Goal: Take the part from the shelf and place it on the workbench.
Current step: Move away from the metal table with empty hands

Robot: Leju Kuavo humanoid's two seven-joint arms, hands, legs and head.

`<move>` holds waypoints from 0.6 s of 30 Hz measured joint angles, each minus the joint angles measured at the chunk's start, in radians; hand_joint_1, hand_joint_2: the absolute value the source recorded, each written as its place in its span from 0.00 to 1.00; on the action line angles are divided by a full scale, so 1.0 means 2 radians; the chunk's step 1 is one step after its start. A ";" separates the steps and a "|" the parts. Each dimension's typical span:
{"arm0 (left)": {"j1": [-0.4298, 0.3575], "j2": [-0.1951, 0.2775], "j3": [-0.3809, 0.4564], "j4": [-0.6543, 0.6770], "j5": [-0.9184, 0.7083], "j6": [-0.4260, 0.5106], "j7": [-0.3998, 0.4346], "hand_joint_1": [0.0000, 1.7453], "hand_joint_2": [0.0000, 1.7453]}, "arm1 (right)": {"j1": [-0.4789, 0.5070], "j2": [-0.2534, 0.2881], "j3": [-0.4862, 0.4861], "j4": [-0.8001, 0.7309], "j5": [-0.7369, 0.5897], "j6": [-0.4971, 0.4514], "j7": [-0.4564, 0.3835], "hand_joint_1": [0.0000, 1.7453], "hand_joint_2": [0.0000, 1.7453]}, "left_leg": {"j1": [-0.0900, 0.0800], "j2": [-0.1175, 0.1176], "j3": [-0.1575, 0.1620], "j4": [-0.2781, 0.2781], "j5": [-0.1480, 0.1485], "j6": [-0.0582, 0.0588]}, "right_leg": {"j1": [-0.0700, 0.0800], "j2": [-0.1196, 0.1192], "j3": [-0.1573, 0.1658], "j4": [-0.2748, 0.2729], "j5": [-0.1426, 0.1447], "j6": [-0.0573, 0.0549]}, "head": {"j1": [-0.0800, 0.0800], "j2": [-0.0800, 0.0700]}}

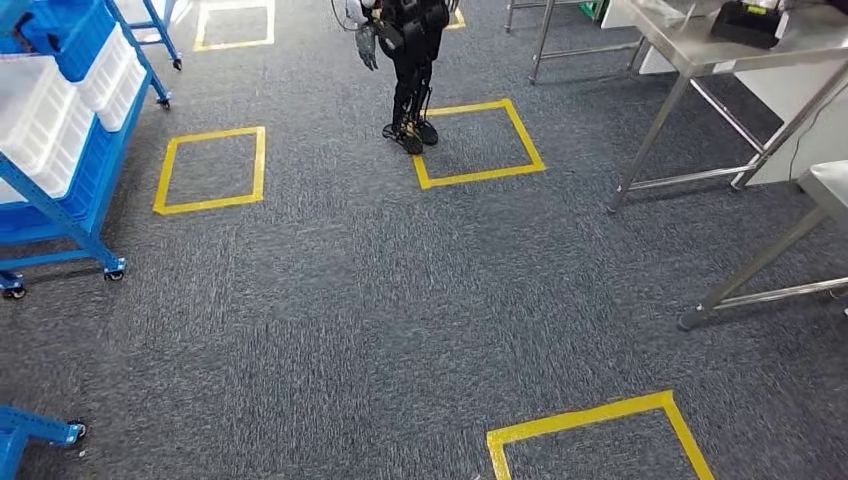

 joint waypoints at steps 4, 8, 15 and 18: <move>0.003 0.001 -0.010 0.000 -0.012 -0.002 0.002 0.00 0.00 | 0.000 0.001 -0.003 0.000 0.001 0.000 0.000 0.00 1.00 | 0.002 -0.005 -0.010 0.003 0.003 -0.013 | 0.001 -0.012 0.004 -0.014 0.000 -0.014 | 0.000 0.000; 0.002 0.001 -0.021 0.000 -0.022 -0.008 0.003 0.00 0.00 | 0.003 0.001 -0.005 0.000 0.003 0.000 0.001 0.00 1.00 | 0.002 0.044 -0.059 0.110 -0.048 -0.019 | 0.004 -0.045 0.007 -0.018 0.001 -0.022 | 0.000 0.000; 0.001 0.003 -0.039 0.000 -0.039 -0.018 0.005 0.00 0.00 | 0.006 0.001 -0.006 0.000 0.009 0.000 0.005 0.00 1.00 | -0.005 0.096 -0.002 0.009 -0.001 -0.007 | 0.009 -0.093 0.019 -0.018 -0.010 -0.017 | 0.000 0.000; 0.001 0.006 -0.049 0.000 -0.046 -0.022 0.005 0.00 0.00 | 0.006 0.001 -0.006 0.000 0.010 0.000 0.007 0.00 1.00 | -0.009 0.090 0.000 -0.002 -0.002 0.002 | 0.012 -0.109 0.023 -0.022 -0.014 -0.011 | 0.000 0.000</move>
